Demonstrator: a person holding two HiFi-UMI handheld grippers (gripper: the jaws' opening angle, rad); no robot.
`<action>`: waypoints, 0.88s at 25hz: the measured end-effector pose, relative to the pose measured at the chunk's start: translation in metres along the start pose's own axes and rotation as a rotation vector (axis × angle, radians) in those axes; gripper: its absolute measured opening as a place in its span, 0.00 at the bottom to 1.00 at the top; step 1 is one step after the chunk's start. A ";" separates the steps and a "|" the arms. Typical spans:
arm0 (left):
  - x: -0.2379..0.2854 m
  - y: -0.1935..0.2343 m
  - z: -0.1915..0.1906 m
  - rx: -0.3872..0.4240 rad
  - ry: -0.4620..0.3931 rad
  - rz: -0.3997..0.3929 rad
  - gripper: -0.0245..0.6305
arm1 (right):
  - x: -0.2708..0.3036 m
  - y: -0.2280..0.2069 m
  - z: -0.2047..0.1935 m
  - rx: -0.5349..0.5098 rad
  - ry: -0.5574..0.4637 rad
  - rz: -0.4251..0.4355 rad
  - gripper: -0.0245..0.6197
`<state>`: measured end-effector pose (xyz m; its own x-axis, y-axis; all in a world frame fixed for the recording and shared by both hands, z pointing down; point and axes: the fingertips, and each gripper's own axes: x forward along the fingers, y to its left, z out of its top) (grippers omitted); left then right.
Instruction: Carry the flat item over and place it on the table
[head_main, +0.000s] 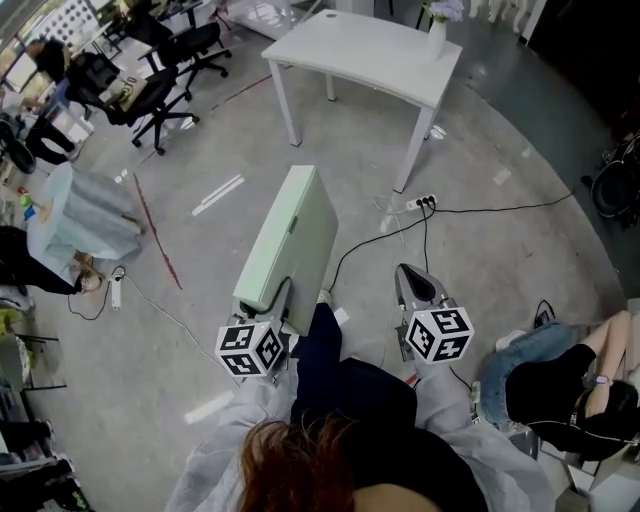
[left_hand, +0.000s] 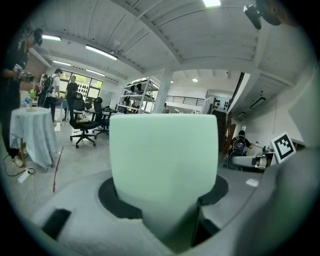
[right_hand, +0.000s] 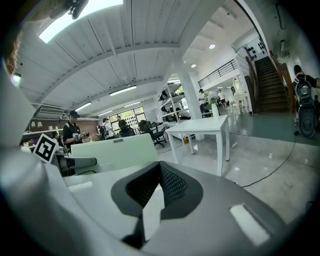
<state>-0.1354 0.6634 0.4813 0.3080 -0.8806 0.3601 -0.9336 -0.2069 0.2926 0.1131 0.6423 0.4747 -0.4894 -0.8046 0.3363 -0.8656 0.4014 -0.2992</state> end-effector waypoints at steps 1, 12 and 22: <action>0.007 0.004 0.004 0.002 0.001 0.000 0.44 | 0.008 -0.002 0.004 0.000 0.001 0.000 0.05; 0.117 0.058 0.085 0.024 -0.026 -0.026 0.44 | 0.132 -0.025 0.080 -0.011 -0.030 -0.016 0.05; 0.204 0.112 0.153 0.048 -0.056 -0.082 0.44 | 0.230 -0.031 0.131 -0.021 -0.072 -0.055 0.05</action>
<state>-0.2045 0.3952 0.4522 0.3741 -0.8822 0.2861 -0.9139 -0.2983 0.2753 0.0416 0.3878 0.4446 -0.4332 -0.8545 0.2868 -0.8932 0.3645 -0.2632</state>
